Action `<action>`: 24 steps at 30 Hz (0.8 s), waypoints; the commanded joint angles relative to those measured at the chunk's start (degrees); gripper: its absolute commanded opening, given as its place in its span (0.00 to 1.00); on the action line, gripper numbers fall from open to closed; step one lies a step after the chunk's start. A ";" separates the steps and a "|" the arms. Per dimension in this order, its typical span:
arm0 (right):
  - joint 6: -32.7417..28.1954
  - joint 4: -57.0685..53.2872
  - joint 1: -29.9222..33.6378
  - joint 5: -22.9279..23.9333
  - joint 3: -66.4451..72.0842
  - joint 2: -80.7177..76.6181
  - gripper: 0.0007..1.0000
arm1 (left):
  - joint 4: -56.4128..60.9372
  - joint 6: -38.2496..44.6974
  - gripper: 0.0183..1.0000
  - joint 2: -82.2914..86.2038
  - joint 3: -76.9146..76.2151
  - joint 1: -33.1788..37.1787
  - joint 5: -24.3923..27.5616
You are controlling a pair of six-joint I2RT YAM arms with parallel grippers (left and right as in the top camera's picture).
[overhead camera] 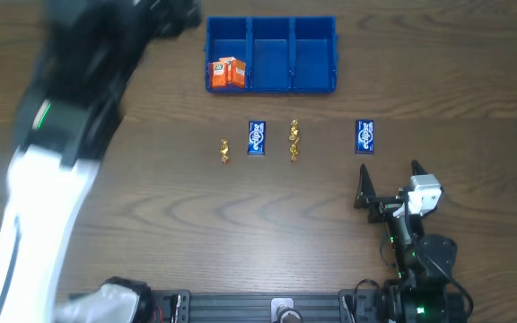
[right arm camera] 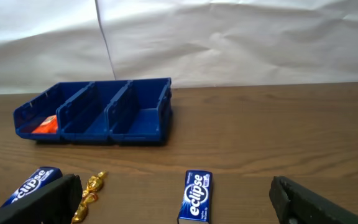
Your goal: Sort Candies Into Trays
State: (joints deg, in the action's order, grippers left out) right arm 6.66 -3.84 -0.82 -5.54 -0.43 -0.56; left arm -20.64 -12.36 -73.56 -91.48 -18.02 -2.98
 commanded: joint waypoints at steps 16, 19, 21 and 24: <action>-0.76 -0.55 0.37 0.33 -0.02 0.39 1.00 | 26.05 17.57 1.00 54.66 65.79 18.36 7.19; -0.76 -0.55 0.37 0.33 -0.02 0.39 1.00 | 27.76 17.53 1.00 58.95 71.91 18.38 7.67; -0.76 -0.55 0.37 0.33 -0.02 0.39 1.00 | 29.57 17.55 1.00 61.44 75.71 18.38 8.11; -0.76 -0.55 0.37 0.33 -0.02 0.39 1.00 | 32.92 17.53 1.00 65.48 81.46 18.43 8.61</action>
State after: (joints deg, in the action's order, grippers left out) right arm 6.59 -3.84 -0.82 -5.54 -0.43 -0.56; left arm 9.43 4.36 -12.49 -15.22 0.01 3.86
